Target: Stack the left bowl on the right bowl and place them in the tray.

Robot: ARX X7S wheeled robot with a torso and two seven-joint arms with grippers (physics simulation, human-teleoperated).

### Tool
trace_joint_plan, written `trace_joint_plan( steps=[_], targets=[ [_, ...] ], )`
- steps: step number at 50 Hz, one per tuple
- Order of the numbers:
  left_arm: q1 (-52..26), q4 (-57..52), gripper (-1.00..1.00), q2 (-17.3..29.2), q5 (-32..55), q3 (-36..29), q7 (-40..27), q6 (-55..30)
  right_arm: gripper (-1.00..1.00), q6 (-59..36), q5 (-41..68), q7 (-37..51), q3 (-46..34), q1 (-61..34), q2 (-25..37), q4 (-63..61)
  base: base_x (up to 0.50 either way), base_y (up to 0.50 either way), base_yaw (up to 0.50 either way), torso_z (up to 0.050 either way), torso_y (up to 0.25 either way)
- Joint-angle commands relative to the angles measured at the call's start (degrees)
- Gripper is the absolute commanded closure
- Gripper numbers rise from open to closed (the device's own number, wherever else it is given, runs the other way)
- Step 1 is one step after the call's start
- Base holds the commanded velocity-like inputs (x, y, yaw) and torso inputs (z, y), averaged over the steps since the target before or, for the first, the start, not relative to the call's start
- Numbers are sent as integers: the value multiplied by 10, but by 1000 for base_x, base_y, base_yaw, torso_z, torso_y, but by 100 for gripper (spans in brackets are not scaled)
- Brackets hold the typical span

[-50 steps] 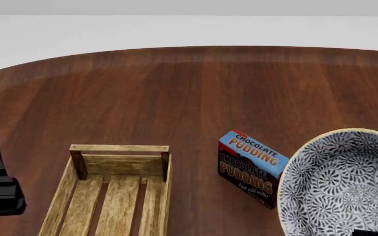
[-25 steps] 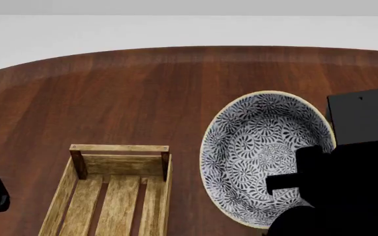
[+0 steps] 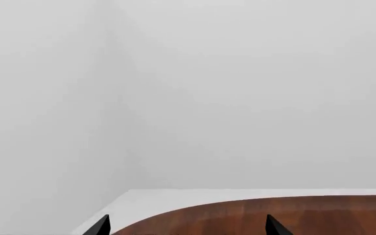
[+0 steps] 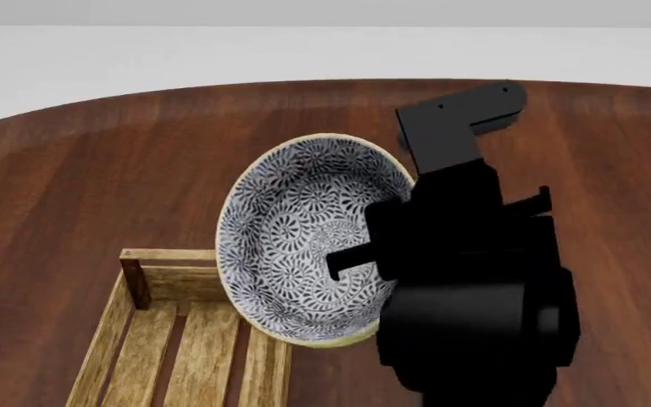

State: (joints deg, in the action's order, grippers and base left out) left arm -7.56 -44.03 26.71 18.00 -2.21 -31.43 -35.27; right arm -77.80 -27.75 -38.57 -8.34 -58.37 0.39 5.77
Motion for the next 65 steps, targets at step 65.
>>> trace_joint_plan(
  steps=[65],
  targets=[
    [15, -2, -100, 10, 14, 27, -10, 11, 100, 433, 1207, 243, -795, -235, -4, 598, 0, 0, 0, 0, 1]
  ],
)
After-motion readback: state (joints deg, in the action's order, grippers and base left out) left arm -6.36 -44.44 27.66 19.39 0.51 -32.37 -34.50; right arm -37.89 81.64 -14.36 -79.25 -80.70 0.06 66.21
